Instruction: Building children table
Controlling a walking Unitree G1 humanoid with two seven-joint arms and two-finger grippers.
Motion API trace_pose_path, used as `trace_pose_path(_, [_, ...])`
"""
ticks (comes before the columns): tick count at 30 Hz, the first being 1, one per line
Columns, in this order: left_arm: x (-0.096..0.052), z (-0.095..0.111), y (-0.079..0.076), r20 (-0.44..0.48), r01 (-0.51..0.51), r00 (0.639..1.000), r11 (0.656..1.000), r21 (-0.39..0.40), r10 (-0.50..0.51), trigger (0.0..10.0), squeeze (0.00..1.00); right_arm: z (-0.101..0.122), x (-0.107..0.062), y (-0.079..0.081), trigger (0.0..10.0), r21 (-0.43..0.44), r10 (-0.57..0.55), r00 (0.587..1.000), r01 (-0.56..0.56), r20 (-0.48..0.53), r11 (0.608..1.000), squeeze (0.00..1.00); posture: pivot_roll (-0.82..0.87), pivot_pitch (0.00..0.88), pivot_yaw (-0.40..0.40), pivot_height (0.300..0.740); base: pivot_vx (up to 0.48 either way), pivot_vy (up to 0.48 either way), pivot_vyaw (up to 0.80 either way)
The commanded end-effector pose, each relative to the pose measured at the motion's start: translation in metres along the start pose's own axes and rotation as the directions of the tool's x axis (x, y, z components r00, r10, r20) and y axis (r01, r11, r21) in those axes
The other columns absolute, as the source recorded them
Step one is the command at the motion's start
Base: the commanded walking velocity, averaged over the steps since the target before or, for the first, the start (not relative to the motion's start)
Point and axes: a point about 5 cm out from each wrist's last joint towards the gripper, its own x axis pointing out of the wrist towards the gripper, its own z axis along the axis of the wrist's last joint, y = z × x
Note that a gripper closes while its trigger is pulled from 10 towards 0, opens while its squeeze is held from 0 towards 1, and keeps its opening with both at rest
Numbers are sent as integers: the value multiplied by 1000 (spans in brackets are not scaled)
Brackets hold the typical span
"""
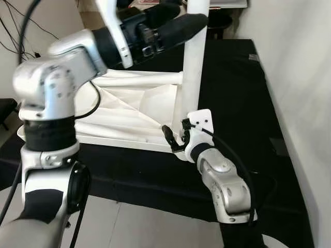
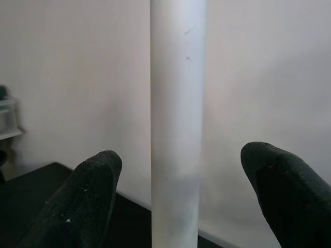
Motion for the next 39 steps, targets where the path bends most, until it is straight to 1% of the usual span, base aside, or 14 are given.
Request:
trace_pose_path(1, [-9,6,-5,-1,-4,1000,1000,24,4,10000,0,2,3,0,10000,20,33,999,-33,0,999,184,-5,141,9,740,0,0,0])
trace_pose_path(2, [-11,7,-8,-3,-2,1000,1000,28,2,10000,0,5,5,0,10000,19,68,998,-68,13,997,0,-4,139,8,740,0,0,0])
trace_pose_path(12, [-20,8,-34,-1,33,999,999,-3,-33,10000,0,38,24,-13,10000,-76,267,958,-260,104,963,0,8,133,4,740,0,0,0])
trace_pose_path(17, [-34,-22,-49,-27,-39,999,995,-90,36,10000,0,45,29,-18,10000,-106,359,930,-350,81,931,0,19,143,-14,740,0,0,0])
trace_pose_path(19, [-58,-71,-64,-99,-196,979,964,-179,181,10000,0,50,34,-23,10000,-95,428,902,-422,55,902,0,18,159,-35,740,0,0,0])
trace_pose_path(21, [-58,-71,-64,-99,-196,979,964,-179,181,10000,0,50,34,-23,10000,-95,428,902,-422,55,902,0,18,159,-35,740,0,0,0])
trace_pose_path(26, [-108,-124,-75,-293,-489,852,860,-148,434,10000,0,48,36,-19,10000,-80,558,830,-554,33,829,0,29,182,-36,740,0,0,0])
trace_pose_path(31, [-122,-133,-82,-360,-551,799,826,-116,482,10000,0,45,39,-18,10000,-83,594,804,-591,21,803,0,30,190,-38,740,0,0,0])
trace_pose_path(32, [-128,-139,-89,-406,-578,763,813,-77,504,10000,0,41,41,-18,10000,-91,606,795,-604,0,792,0,33,196,-41,740,0,0,0])
trace_pose_path(33, [-134,-147,-97,-436,-610,732,789,-78,523,10000,0,39,42,-19,2000,-90,613,790,-612,-13,786,0,32,203,-43,740,0,0,0])
trace_pose_path(34, [-134,-147,-97,-436,-610,732,789,-78,523,10000,0,39,42,-19,2000,-90,613,790,-612,-13,786,0,32,203,-43,740,0,0,0])
trace_pose_path(35, [-143,-161,-112,-488,-654,680,754,-66,547,10000,0,36,44,-21,0,-95,629,777,-628,-31,772,0,29,209,-45,740,0,0,0])
trace_pose_path(37, [-143,-161,-112,-488,-654,680,754,-66,547,10000,0,36,44,-21,0,-95,629,777,-628,-31,772,0,29,209,-45,740,0,0,0])
trace_pose_path(39, [-152,-181,-131,-554,-681,622,731,-36,553,10000,0,36,43,-22,0,-98,648,760,-649,-45,755,0,23,218,-48,740,0,0,0])
